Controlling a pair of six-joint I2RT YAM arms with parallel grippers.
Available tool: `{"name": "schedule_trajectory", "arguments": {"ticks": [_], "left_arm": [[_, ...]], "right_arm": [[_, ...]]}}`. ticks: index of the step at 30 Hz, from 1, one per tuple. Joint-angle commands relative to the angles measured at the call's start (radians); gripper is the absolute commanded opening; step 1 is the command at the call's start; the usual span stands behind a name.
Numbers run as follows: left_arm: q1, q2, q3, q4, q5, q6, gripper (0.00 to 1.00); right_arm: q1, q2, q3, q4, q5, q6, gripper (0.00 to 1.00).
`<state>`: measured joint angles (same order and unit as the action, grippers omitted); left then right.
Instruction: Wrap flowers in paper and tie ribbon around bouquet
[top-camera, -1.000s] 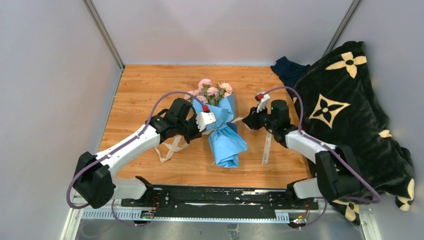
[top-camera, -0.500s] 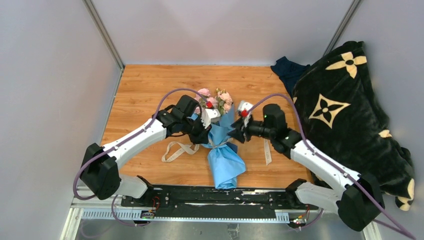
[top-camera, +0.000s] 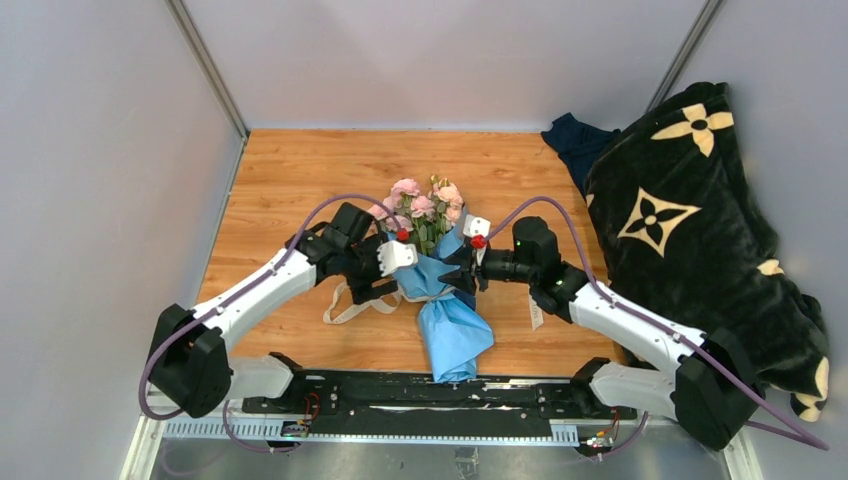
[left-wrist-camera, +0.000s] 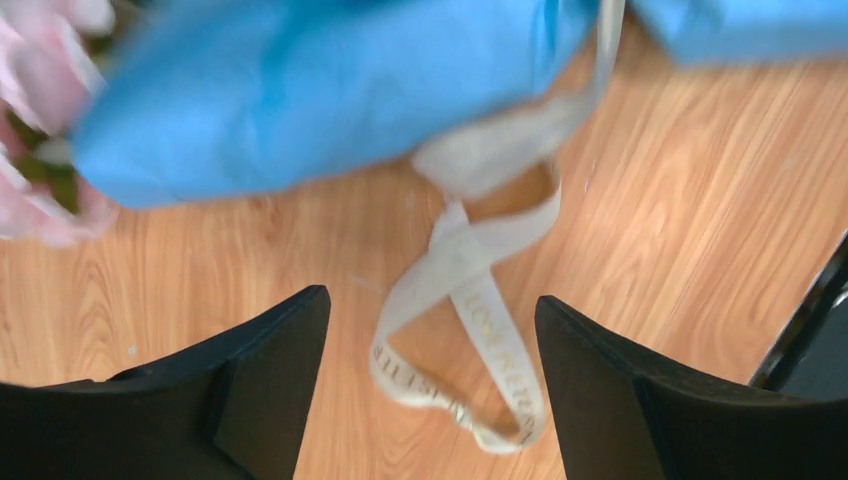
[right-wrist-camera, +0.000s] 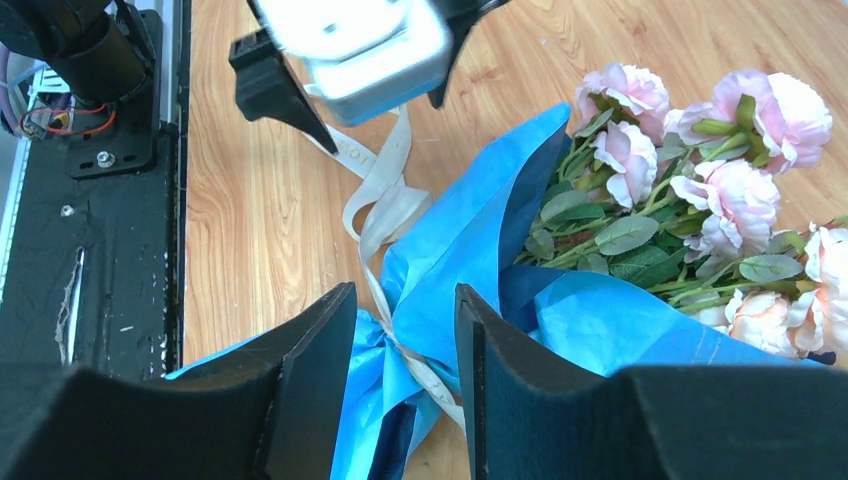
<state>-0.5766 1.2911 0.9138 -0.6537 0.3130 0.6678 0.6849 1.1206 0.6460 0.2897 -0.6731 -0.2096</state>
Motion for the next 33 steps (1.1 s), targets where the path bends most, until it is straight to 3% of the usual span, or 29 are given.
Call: {"name": "schedule_trajectory", "arguments": {"ticks": [1, 3, 10, 14, 17, 23, 25, 29, 32, 33], "left_arm": [[0.024, -0.05, -0.125, -0.113, -0.09, 0.363, 0.83], [0.01, -0.039, -0.166, -0.084, -0.074, 0.441, 0.83], [0.003, 0.081, -0.15, 0.116, -0.159, 0.466, 0.82], [0.032, 0.102, -0.171, 0.099, -0.189, 0.559, 0.63], [0.06, 0.108, -0.186, 0.082, -0.196, 0.629, 0.58], [0.063, 0.148, -0.207, 0.218, -0.231, 0.614, 0.47], [0.063, 0.153, -0.225, 0.259, -0.249, 0.626, 0.35], [0.063, 0.132, -0.276, 0.294, -0.279, 0.65, 0.0], [0.063, 0.074, -0.255, 0.239, -0.272, 0.587, 0.0], [0.063, 0.041, -0.189, 0.179, -0.255, 0.491, 0.0]], "right_arm": [[0.004, 0.0, 0.032, -0.05, 0.014, -0.045, 0.46], [0.004, 0.009, 0.036, -0.052, 0.013, -0.037, 0.45], [0.003, -0.03, -0.013, -0.041, 0.041, -0.022, 0.45], [0.004, -0.054, -0.036, -0.046, 0.052, -0.039, 0.45], [0.004, -0.045, -0.036, -0.046, 0.053, -0.054, 0.45], [0.004, -0.004, 0.006, -0.088, 0.042, -0.068, 0.45], [0.003, -0.012, 0.001, -0.089, 0.047, -0.065, 0.45], [0.002, -0.048, -0.014, -0.091, 0.054, -0.067, 0.45], [0.0, -0.075, -0.011, -0.111, 0.066, -0.08, 0.45], [-0.002, -0.086, -0.005, -0.126, 0.068, -0.086, 0.46]]}}
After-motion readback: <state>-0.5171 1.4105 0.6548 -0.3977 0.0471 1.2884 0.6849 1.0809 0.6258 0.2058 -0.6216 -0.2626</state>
